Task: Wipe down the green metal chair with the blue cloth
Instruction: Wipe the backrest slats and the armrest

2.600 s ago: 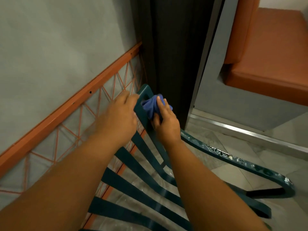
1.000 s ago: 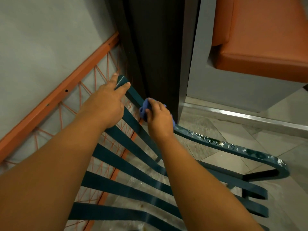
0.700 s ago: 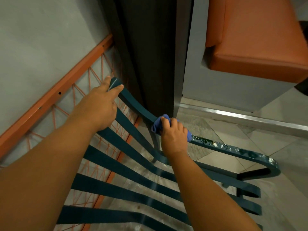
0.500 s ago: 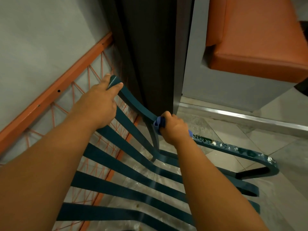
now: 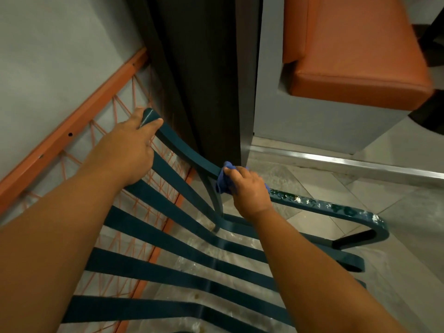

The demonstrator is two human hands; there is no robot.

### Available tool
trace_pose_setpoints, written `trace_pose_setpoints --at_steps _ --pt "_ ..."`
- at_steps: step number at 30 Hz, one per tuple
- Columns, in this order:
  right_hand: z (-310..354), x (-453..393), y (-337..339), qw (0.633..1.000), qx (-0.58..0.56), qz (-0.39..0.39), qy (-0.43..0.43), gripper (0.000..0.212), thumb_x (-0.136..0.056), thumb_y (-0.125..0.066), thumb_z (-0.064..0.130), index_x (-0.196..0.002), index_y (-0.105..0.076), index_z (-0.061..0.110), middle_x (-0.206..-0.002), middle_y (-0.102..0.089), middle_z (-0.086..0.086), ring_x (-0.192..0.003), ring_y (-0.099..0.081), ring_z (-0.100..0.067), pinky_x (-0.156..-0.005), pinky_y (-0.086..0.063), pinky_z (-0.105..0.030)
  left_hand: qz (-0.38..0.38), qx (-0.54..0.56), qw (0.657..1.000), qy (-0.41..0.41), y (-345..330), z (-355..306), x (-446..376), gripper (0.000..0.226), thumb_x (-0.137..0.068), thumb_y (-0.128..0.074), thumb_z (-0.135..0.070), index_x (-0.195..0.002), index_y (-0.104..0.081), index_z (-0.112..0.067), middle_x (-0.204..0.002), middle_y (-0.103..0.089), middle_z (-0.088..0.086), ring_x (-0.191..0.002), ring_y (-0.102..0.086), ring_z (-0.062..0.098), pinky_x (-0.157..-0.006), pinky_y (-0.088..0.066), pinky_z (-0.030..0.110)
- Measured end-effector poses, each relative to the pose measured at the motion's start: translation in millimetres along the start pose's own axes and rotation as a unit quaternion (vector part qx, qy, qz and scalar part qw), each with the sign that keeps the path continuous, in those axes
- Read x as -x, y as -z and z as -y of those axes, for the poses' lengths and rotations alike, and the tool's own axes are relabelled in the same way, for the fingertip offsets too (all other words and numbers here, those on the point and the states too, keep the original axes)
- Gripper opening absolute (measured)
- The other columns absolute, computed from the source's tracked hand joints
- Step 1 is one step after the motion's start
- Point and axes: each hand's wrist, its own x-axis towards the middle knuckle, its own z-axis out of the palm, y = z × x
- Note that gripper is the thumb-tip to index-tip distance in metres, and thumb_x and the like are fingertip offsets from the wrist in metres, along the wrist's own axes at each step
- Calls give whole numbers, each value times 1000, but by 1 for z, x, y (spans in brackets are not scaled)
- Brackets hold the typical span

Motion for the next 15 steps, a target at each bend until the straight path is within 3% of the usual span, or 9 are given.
trace_pose_setpoints --at_steps 3,5,8,10,12,13,15 --pt "-1 -14 20 986 -106 62 -112 31 -94 -55 20 -124 -50 25 -109 -61 -7 -99 -59 -27 -88 -52 -44 3 11 1000 4 2 0 0 55 -97 -36 -17 -148 -25 -32 -160 -4 4 -142 -20 31 -112 -24 46" --pt "6 -33 24 965 -153 107 -183 20 -95 -52 24 -115 -52 22 -102 -61 -8 -94 -60 -27 -84 -53 -45 1 -46 999 -2 3 1 1 56 -96 -37 -21 -149 -23 -30 -160 -5 7 -144 -14 30 -114 -17 51" --pt "23 -31 8 980 -148 46 -124 29 -94 -52 20 -123 -51 26 -118 -60 -7 -106 -58 -28 -92 -50 -46 -38 -249 967 -41 -5 -8 7 65 -91 -37 -35 -150 -11 -26 -158 12 13 -145 6 32 -109 2 64" --pt "25 -7 -2 993 -97 22 -62 49 -96 -52 20 -141 -38 33 -148 -41 -5 -131 -41 -32 -111 -33 -47 -33 -269 961 -51 -16 -29 18 72 -90 -37 -37 -150 1 -25 -155 26 12 -143 18 33 -106 11 66" --pt "10 20 -4 998 -24 36 -37 59 -98 -49 28 -149 -20 38 -161 -14 1 -144 -19 -32 -118 -10 -46 7 -267 961 -73 -34 -53 29 76 -91 -37 -38 -148 12 -26 -152 32 12 -141 25 33 -103 17 66" --pt "-1 27 -3 998 5 41 -46 59 -99 -47 32 -150 -17 39 -162 -11 2 -145 -16 -31 -118 -6 -47 25 -275 957 -88 -44 -62 32 76 -92 -35 -39 -147 16 -27 -152 33 11 -141 27 32 -102 19 66" --pt "-15 26 1 992 27 48 -111 51 -100 -42 40 -147 -23 39 -159 -22 0 -142 -25 -33 -118 -11 -53 59 -284 951 -104 -60 -73 31 73 -94 -31 -41 -145 19 -29 -153 30 9 -140 27 32 -101 21 66"
